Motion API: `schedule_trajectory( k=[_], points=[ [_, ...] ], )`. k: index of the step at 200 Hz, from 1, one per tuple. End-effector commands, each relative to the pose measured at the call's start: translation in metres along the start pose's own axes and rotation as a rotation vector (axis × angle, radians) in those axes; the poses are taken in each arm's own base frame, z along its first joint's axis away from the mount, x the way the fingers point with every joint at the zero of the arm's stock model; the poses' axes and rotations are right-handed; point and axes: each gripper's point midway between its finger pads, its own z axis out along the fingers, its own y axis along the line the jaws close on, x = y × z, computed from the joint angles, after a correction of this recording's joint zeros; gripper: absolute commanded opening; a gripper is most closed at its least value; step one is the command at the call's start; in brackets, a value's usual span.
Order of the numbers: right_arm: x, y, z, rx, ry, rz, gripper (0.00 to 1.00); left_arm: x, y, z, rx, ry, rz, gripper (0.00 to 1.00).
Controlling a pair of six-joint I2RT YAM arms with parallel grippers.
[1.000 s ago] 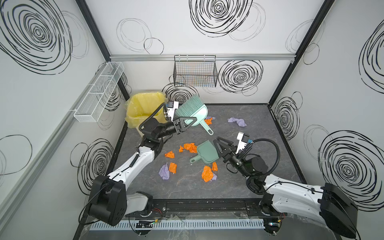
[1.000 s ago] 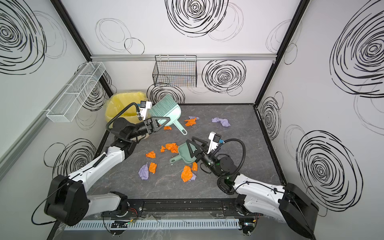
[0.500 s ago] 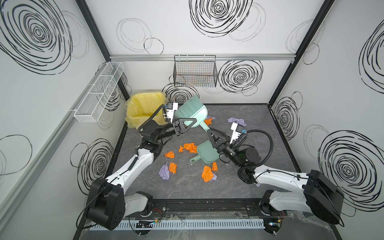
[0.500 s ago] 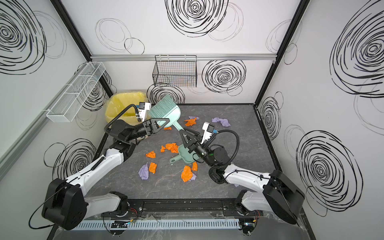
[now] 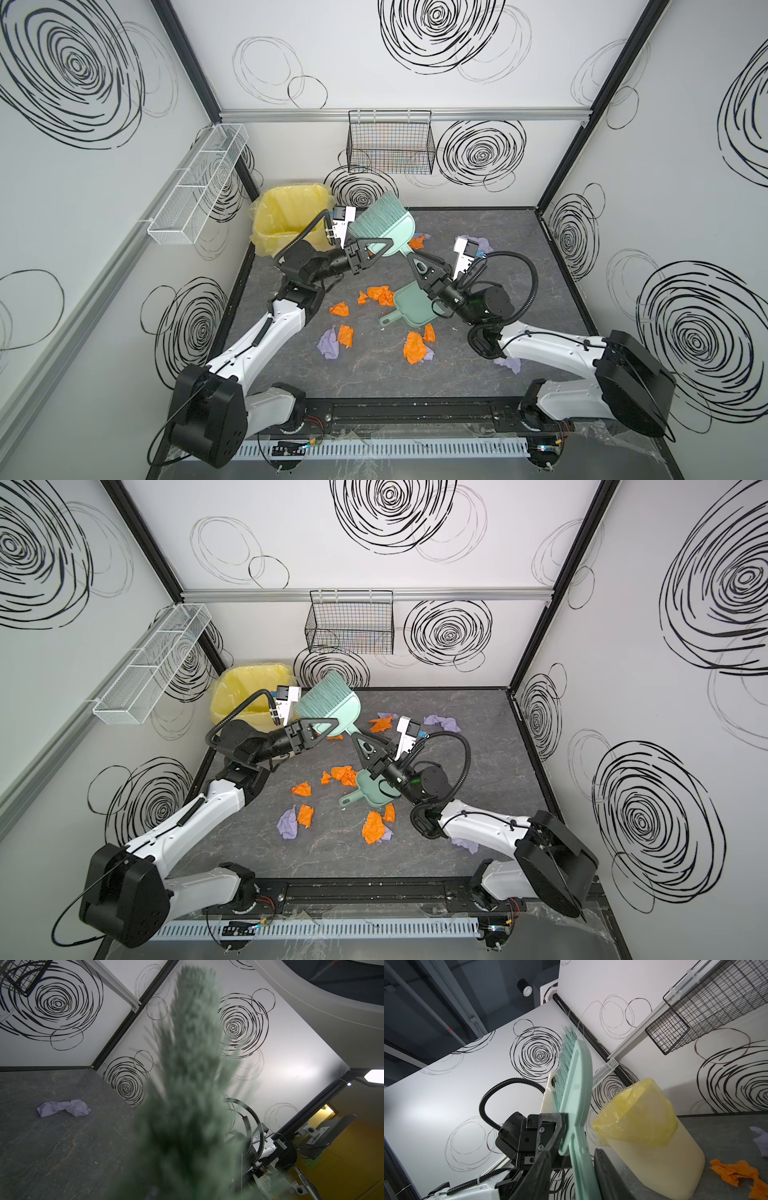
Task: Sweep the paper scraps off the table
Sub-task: 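Lower the left gripper onto the green dustpan handle and grasp it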
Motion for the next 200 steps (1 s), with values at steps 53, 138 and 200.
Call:
schedule_trajectory(
  k=[53, 138, 200],
  points=[
    [-0.001, 0.014, 0.016, -0.056, 0.036, 0.002, 0.30, 0.008, -0.005, 0.006, 0.004, 0.044, 0.065, 0.00],
    [-0.005, 0.018, 0.002, -0.049, 0.032, -0.012, 0.10, 0.019, 0.006, 0.011, -0.033, 0.089, 0.100, 0.22],
    [-0.012, -0.013, -0.028, 0.120, 0.014, -0.007, 0.04, 0.038, 0.031, 0.004, -0.147, 0.222, 0.186, 0.98]
  ],
)
